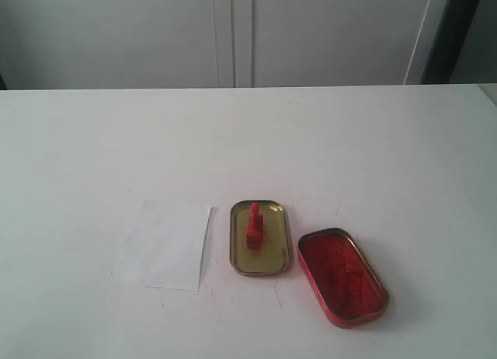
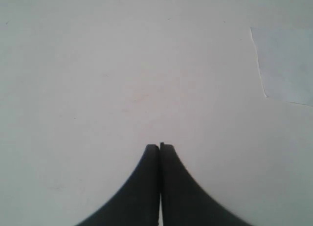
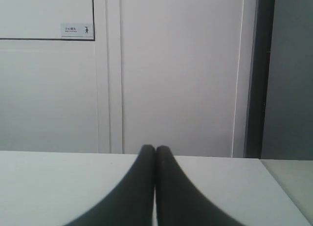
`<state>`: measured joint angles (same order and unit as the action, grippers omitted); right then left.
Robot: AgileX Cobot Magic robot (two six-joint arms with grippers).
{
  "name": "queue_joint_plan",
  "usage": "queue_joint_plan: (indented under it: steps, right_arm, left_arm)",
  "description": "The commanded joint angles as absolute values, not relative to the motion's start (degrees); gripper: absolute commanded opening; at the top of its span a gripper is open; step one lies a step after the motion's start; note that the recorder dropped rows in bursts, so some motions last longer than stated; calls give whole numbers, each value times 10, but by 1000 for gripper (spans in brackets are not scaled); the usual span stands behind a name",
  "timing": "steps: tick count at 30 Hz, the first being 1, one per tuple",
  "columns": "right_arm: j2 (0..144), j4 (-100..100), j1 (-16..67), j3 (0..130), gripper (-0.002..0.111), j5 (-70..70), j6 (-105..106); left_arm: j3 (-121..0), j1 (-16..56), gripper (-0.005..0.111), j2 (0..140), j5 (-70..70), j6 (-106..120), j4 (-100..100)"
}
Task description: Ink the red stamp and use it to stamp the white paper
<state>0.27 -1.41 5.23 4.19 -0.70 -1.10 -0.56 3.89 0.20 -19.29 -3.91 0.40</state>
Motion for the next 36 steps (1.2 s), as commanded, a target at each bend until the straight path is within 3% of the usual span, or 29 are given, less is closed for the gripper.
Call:
queue_joint_plan:
  steps: [1,12,36]
  right_arm:
    - [0,-15,49,88,0,37,-13]
    - [102,-15,49,206,0,94,-13]
    - [395,-16,49,425,0,424,-13]
  left_arm:
    - [0,39,0,0,-201,-41,5]
    - [0,39,0,0,-201,-41,5]
    - [0,39,0,0,-201,-41,5]
